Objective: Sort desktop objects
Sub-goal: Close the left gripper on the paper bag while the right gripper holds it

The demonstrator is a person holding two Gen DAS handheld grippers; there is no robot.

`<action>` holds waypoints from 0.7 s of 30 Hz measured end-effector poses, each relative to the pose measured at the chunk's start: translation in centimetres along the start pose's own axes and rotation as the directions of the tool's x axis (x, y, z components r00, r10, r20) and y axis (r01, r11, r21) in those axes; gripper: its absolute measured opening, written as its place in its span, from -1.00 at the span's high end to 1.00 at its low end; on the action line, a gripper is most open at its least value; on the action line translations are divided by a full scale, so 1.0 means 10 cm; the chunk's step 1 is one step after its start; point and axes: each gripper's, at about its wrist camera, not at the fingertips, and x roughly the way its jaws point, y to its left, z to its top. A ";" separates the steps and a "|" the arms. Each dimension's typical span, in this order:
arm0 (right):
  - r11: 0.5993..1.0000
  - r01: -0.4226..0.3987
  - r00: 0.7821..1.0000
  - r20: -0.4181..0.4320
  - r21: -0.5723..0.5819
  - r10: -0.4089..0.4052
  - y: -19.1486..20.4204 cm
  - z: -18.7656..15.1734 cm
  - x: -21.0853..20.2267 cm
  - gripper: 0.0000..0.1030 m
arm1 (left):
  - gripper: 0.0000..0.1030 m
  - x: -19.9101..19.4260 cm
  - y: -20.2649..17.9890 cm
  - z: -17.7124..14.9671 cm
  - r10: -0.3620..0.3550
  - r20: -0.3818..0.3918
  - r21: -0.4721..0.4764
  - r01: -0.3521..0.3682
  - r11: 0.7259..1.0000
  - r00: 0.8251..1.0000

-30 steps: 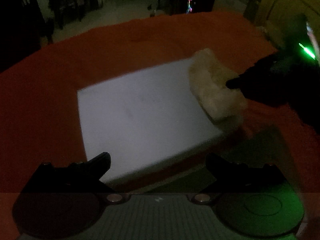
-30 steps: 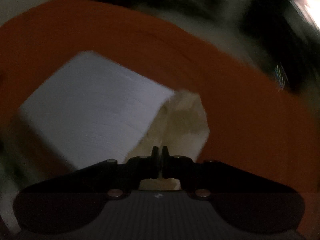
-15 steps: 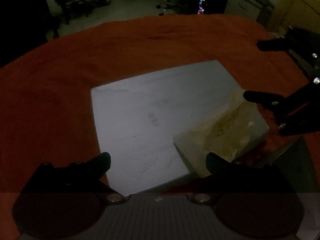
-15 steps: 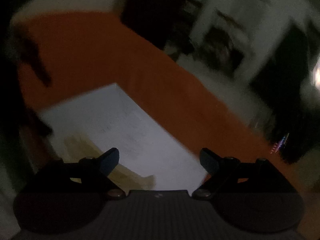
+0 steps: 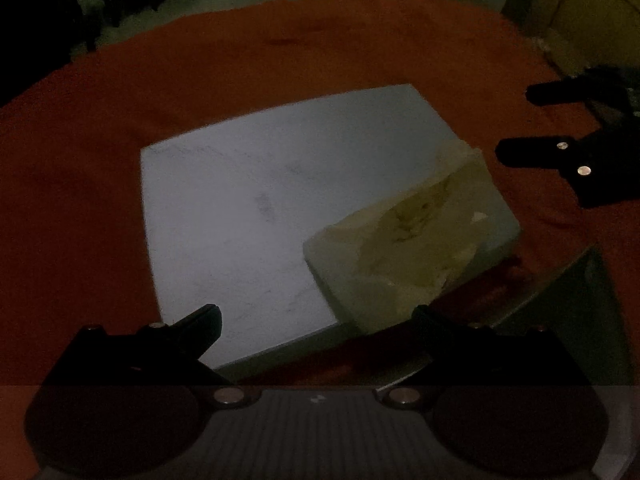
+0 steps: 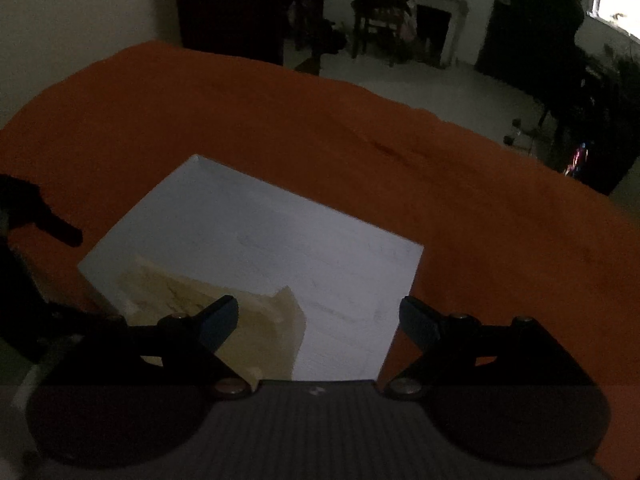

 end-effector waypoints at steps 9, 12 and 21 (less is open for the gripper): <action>0.983 -0.041 0.992 -0.109 0.180 0.061 0.03 -0.12 0.15 0.87 | 0.80 0.18 -0.04 0.03 -0.072 0.015 -0.148 0.074 0.986 0.997; 0.976 -0.041 0.995 -0.084 0.215 0.060 0.08 -0.12 0.02 0.87 | 0.83 0.05 0.01 0.05 -0.082 0.057 -0.139 0.089 0.986 0.995; 0.942 -0.073 0.997 -0.004 0.327 0.079 -0.02 0.05 -0.63 0.87 | 0.83 -0.64 0.29 0.10 -0.175 0.168 -0.154 0.201 0.967 0.970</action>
